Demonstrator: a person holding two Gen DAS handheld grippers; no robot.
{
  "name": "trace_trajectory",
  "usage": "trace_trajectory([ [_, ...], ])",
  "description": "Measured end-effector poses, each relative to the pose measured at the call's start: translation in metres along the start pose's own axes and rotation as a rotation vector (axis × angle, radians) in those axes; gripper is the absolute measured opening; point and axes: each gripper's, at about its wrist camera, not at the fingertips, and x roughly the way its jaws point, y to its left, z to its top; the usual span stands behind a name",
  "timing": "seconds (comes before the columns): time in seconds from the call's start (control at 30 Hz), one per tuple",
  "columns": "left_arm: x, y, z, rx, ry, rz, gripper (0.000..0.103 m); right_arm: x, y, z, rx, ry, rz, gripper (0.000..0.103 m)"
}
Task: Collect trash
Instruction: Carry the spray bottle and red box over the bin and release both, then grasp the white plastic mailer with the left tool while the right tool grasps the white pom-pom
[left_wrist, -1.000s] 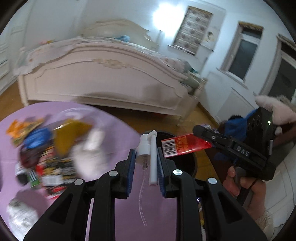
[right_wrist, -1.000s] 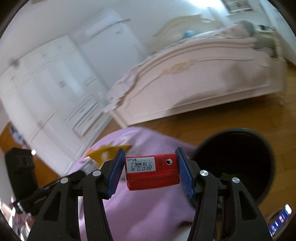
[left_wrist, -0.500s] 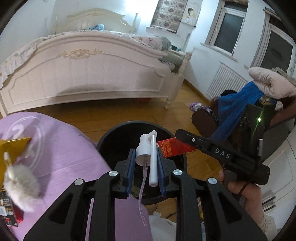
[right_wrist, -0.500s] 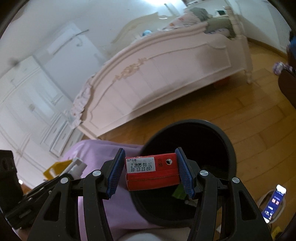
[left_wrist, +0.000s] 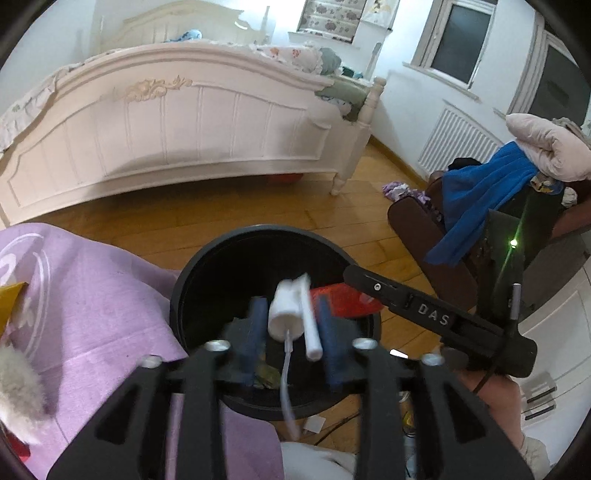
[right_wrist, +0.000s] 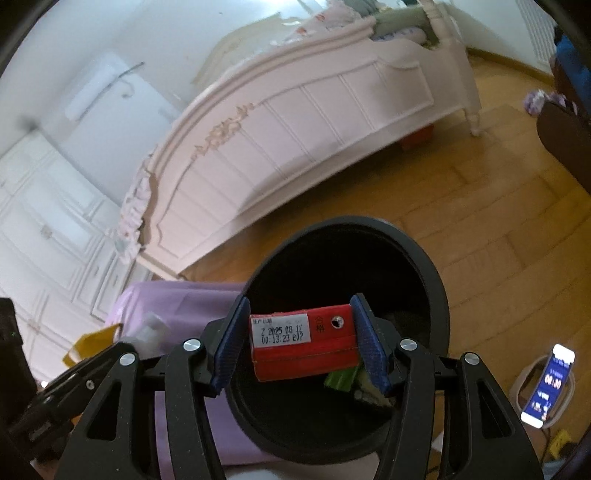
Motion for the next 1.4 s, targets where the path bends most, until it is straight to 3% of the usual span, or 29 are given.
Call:
trace_trajectory([
  [0.03,-0.002,0.000,0.000,-0.006,-0.013,0.018,0.073,-0.001,0.000,-0.001,0.013,-0.004,0.009,0.076],
  [0.07,-0.006,0.000,0.001,-0.006,-0.037,0.026,0.083,-0.001,0.002,-0.002,0.015,-0.008,0.013,0.077],
  [0.3,-0.025,-0.001,-0.004,0.015,-0.061,0.045,0.084,-0.004,0.020,-0.009,-0.019,0.002,0.034,0.077],
  [0.4,-0.038,0.005,-0.011,-0.002,-0.078,0.056,0.091,-0.006,0.031,-0.015,-0.039,0.010,0.045,0.077],
  [0.7,-0.091,0.035,-0.045,-0.073,-0.121,0.131,0.091,-0.011,0.081,-0.035,-0.126,0.041,0.083,0.077],
  [1.0,-0.158,0.080,-0.094,-0.169,-0.174,0.287,0.097,-0.022,0.142,-0.055,-0.248,0.059,0.138,0.077],
  [1.17,-0.196,0.116,-0.131,-0.276,-0.195,0.387,0.097,-0.023,0.171,-0.069,-0.312,0.088,0.152,0.077],
  [1.4,-0.227,0.177,-0.185,-0.447,-0.148,0.547,0.097,-0.014,0.214,-0.095,-0.389,0.138,0.171,0.077],
])
